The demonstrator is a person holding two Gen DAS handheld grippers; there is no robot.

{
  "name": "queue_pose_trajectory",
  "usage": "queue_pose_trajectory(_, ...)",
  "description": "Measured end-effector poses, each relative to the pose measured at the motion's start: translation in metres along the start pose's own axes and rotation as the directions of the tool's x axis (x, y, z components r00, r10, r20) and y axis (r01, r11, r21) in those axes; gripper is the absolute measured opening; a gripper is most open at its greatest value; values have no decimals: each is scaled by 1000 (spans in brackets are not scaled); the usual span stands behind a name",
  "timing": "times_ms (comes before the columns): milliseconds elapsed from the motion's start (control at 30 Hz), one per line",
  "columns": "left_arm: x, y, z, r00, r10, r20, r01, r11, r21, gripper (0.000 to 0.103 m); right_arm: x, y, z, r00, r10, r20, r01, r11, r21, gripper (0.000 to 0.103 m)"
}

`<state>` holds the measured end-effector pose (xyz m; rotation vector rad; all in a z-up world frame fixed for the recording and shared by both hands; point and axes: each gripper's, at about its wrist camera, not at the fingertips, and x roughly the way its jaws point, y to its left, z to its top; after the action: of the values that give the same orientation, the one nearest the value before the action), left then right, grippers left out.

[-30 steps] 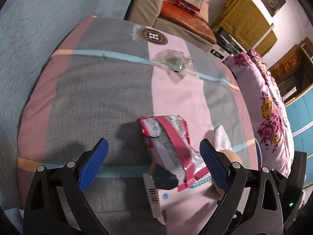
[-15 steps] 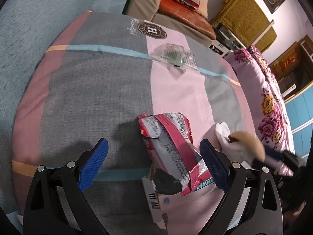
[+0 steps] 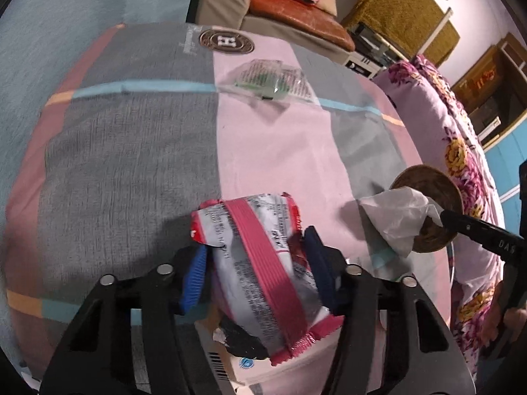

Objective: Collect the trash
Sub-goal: 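Grasp the pink snack wrapper with the left gripper while the right gripper grasps the wooden bowl, then carry the wrapper and bowl over the wastebasket and open both grippers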

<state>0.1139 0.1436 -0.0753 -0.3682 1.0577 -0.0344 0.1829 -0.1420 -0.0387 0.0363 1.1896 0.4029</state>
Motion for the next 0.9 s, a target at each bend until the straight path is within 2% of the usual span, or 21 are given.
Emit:
queue_pose_trajectory(33,-1,-2,1,1000,-2,5,2,1000,6,34,0,-3,0,1000,7,-3,-7,1000,9,43)
queue_pose_trajectory(67,-2,-4,3,1000,-7,12,7,1000,8,27,1,-8,1,1000,14,-3,-14,1000,20,43)
queue_pose_trajectory(267,1,-17,14,1000,-22,18,21,999,30,19,8,-28,7,998,67,-4,-66,994,86,46)
queue_pose_trajectory(533,6,-40,26,996,-85,22,84,994,66,19,21,-59,12,994,110,3,-109,980,169,45)
queue_pose_trajectory(633,9,-45,28,994,-105,13,104,993,64,19,25,-62,11,995,102,1,-100,981,166,29)
queue_pose_trajectory(700,11,-51,30,992,-123,4,122,990,68,19,28,-64,9,998,66,-1,-65,985,160,8)
queue_pose_trajectory(900,10,-78,30,990,-140,-1,139,983,119,19,8,-70,9,996,-46,77,34,989,141,5)
